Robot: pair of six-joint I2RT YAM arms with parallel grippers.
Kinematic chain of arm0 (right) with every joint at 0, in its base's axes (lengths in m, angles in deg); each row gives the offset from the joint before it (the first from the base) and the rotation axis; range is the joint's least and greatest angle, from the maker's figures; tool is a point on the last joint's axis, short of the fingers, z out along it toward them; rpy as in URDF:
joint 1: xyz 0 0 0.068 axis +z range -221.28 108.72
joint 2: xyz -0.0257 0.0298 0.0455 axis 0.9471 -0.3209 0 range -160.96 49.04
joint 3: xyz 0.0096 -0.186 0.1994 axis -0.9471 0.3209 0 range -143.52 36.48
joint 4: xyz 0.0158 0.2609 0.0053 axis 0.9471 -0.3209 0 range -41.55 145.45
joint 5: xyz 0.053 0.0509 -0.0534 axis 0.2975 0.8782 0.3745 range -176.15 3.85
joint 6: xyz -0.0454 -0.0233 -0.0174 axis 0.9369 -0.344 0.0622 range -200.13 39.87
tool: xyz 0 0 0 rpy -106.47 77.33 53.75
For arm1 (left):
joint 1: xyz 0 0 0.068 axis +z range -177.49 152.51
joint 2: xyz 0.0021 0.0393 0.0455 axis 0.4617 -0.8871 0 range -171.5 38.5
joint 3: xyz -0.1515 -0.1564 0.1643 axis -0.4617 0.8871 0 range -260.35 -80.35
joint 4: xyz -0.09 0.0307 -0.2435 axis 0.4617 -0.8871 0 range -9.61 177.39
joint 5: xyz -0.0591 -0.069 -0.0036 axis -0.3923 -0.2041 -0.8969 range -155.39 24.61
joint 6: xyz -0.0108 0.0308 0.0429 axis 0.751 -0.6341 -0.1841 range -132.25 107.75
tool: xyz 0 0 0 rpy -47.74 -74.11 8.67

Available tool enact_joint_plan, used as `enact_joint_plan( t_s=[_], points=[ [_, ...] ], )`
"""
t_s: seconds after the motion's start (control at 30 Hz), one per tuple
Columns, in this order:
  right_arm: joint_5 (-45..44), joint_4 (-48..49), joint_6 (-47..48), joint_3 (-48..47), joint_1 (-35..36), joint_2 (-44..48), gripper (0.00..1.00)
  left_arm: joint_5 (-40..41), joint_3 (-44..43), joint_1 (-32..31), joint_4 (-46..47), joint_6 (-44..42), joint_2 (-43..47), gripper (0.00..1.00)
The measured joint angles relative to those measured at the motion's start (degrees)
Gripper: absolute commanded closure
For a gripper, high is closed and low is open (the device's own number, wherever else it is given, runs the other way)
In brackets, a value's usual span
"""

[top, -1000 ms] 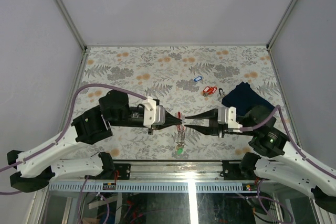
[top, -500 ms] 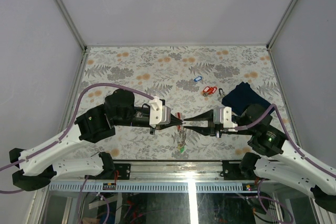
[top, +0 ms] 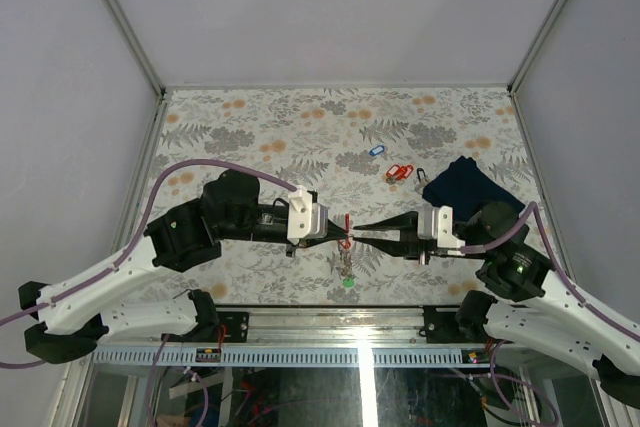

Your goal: Put the keys on the keyring

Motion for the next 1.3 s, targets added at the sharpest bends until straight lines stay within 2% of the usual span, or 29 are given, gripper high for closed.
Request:
enact_joint_plan(
  t_s=[0.4,0.8,0.9,1.0,1.07,1.1,1.13,1.23,1.3],
  points=[
    [0.1,0.6,0.0,0.2,0.0,-1.0,0.74,0.0,0.0,0.0,-0.6,-0.1,-0.2,1.00],
    [0.2,0.6,-0.1,0.3,0.0,-2.2,0.82,0.1,0.0,0.0,-0.6,-0.1,-0.2,1.00],
    [0.2,0.6,-0.1,0.2,0.0,-2.5,0.87,0.2,0.0,0.0,-0.7,-0.1,-0.2,1.00],
    [0.2,0.6,-0.1,0.3,0.0,-2.6,0.98,0.2,0.0,0.0,-0.8,-0.1,-0.2,1.00],
    [0.2,0.6,-0.2,0.3,0.0,-2.7,1.00,0.2,0.0,0.0,-0.9,0.0,-0.2,1.00],
    [0.3,0.6,-0.2,0.3,0.0,-2.7,1.00,0.2,0.0,0.0,-1.0,0.0,-0.2,0.99],
    [0.3,0.6,-0.2,0.3,0.0,-2.7,1.00,0.2,0.0,0.0,-1.0,0.0,-0.2,0.94],
    [0.0,0.6,0.0,0.3,0.0,-2.5,1.00,0.2,0.0,0.0,-1.0,0.3,0.0,0.69],
    [-0.4,0.6,0.0,0.9,0.0,-1.9,1.00,0.7,0.0,0.0,-0.5,1.2,0.3,0.59]
  ],
)
